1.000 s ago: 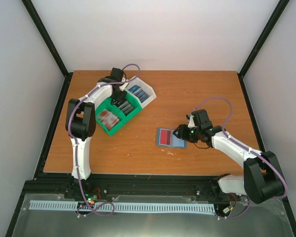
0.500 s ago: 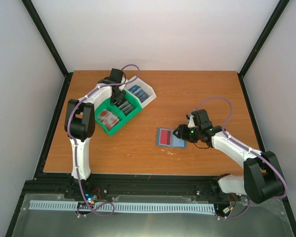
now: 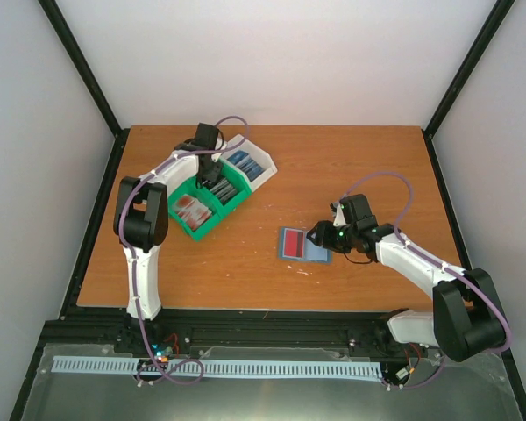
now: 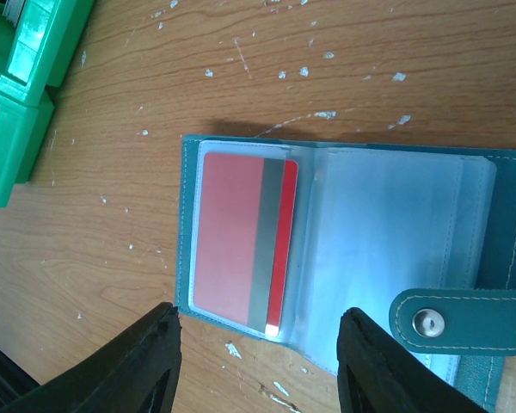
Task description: Put the credit cards into the card holder
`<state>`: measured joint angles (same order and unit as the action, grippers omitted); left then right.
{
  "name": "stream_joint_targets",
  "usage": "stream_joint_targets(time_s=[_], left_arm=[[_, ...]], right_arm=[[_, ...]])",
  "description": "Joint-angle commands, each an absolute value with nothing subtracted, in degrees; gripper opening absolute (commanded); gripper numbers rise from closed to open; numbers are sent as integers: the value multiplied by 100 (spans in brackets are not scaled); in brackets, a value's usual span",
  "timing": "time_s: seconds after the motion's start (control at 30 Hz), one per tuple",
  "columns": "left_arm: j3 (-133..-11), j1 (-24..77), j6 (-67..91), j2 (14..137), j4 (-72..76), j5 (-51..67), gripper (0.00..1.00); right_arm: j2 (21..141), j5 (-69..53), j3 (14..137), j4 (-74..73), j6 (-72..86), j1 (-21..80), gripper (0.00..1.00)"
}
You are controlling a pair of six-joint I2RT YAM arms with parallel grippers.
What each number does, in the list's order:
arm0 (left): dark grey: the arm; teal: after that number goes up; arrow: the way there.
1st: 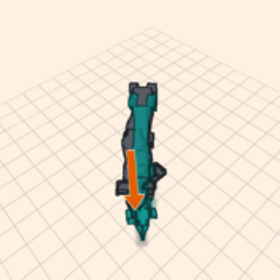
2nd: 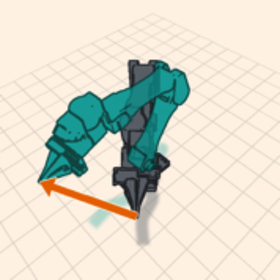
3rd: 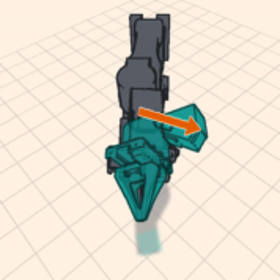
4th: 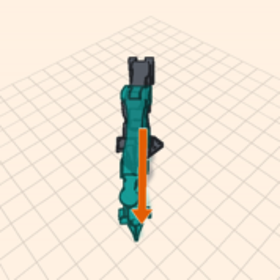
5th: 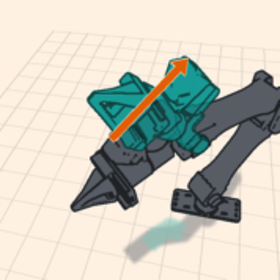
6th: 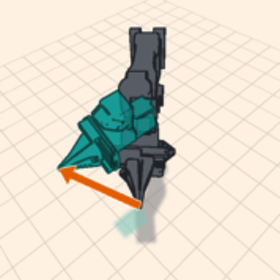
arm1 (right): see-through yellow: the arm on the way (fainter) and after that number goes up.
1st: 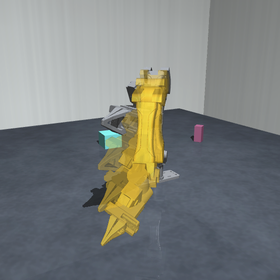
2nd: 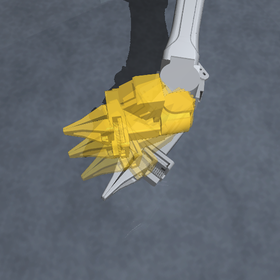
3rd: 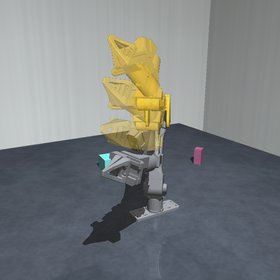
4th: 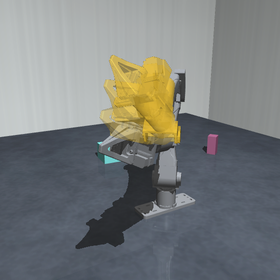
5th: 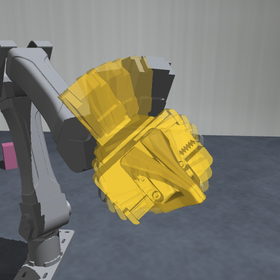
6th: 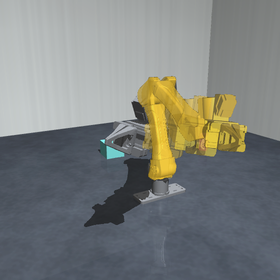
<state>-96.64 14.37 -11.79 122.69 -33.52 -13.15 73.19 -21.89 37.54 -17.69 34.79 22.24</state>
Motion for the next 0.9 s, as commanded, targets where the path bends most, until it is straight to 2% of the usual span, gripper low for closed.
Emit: stream_joint_targets(time_s=[0.0,0.57,0.73,0.87], left_arm=[[-9393,1354,-1349,12272,-3371,-1773,14],[-8562,1424,-1711,11883,-2421,-2264,10],[-8715,1424,-1582,11904,-2586,-1928,15],[-8875,1424,-1499,11852,-2741,-1626,7]], right_arm=[[7363,-2232,3770,-1652,3478,2276,50],[7409,-2276,3744,-1581,3499,2285,50],[7369,-2252,3739,-1595,3502,2285,50],[7352,-2249,3744,-1613,3503,2283,50]])
